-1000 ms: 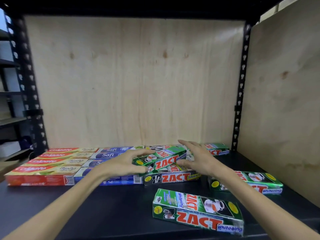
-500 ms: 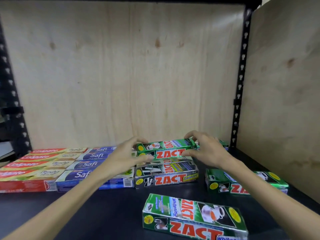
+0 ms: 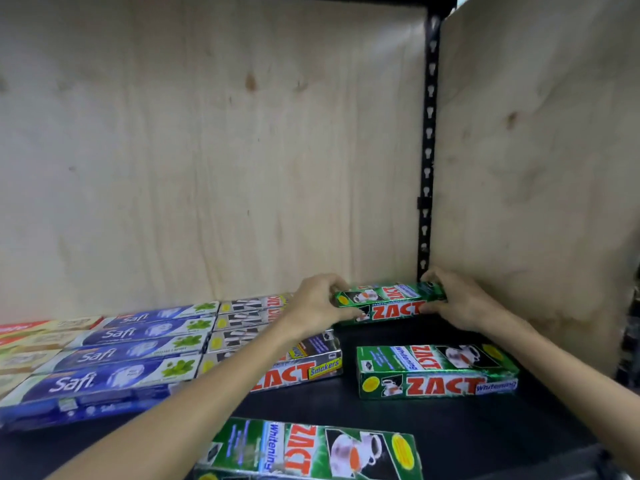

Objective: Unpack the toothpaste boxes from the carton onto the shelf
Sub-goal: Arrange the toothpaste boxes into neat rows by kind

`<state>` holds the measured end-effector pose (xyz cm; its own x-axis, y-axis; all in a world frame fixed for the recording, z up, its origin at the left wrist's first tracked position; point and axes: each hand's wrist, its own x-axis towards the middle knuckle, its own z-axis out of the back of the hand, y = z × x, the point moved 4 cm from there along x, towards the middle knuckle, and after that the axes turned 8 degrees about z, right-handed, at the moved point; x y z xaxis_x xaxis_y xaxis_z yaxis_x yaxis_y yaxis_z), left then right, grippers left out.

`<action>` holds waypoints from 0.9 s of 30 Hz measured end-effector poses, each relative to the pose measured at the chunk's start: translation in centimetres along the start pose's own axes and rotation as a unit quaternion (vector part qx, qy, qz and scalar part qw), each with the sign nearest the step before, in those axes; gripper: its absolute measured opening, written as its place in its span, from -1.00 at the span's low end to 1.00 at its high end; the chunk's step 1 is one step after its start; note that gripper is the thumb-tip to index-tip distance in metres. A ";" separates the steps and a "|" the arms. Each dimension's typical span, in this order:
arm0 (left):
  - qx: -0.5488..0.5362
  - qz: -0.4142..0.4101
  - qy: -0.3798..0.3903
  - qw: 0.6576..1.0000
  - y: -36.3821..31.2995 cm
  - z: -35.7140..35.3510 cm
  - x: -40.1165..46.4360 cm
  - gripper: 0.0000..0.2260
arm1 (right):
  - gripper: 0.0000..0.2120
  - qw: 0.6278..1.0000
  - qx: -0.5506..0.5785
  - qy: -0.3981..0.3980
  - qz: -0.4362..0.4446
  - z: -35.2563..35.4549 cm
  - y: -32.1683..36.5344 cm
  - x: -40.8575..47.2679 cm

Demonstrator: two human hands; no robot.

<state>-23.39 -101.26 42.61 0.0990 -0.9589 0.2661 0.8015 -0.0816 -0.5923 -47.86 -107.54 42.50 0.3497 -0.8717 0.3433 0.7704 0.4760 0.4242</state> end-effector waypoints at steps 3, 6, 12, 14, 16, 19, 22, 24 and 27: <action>0.019 0.013 0.013 1.000 0.2 -1.0 0.3 -0.52 | -0.48 1.000 0.009 0.007 -0.014 -0.6 -0.8 0.2; 0.059 0.019 -0.008 0.998 0.6 -1.1 0.6 -0.61 | -0.51 0.999 0.019 0.029 -0.013 -1.6 -0.5 0.3; 0.084 0.068 -0.002 0.994 2.2 0.1 1.3 -0.51 | -0.53 0.999 0.031 0.042 0.011 -2.8 0.3 1.0; 0.053 0.081 0.018 0.995 2.7 0.0 1.4 -0.47 | -0.48 0.998 0.028 0.048 0.014 -2.9 0.5 1.3; 0.025 0.087 0.025 0.996 3.1 -0.1 1.6 -0.46 | -0.43 0.998 0.024 0.056 0.018 -3.1 0.7 1.6; 0.006 0.098 0.025 0.995 3.5 0.0 1.8 -0.48 | -0.43 0.997 0.017 0.065 0.033 -3.4 0.7 1.8; -0.017 0.101 0.027 0.994 3.9 0.0 1.8 -0.50 | -0.39 0.997 0.029 0.056 0.039 -3.5 0.5 1.8; -0.026 0.101 0.031 0.994 4.0 -0.1 1.8 -0.50 | -0.37 0.997 0.031 0.058 0.041 -3.6 0.3 1.8; -0.026 0.100 0.031 0.994 4.1 -0.1 1.7 -0.50 | -0.36 0.997 0.037 0.056 0.038 -3.9 0.2 1.9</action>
<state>-20.02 -103.26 40.60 0.2156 -0.9720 0.0929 0.7382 0.1000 -0.6672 -44.97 -109.56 39.95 0.4667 -0.8382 0.2823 0.6994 0.5451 0.4623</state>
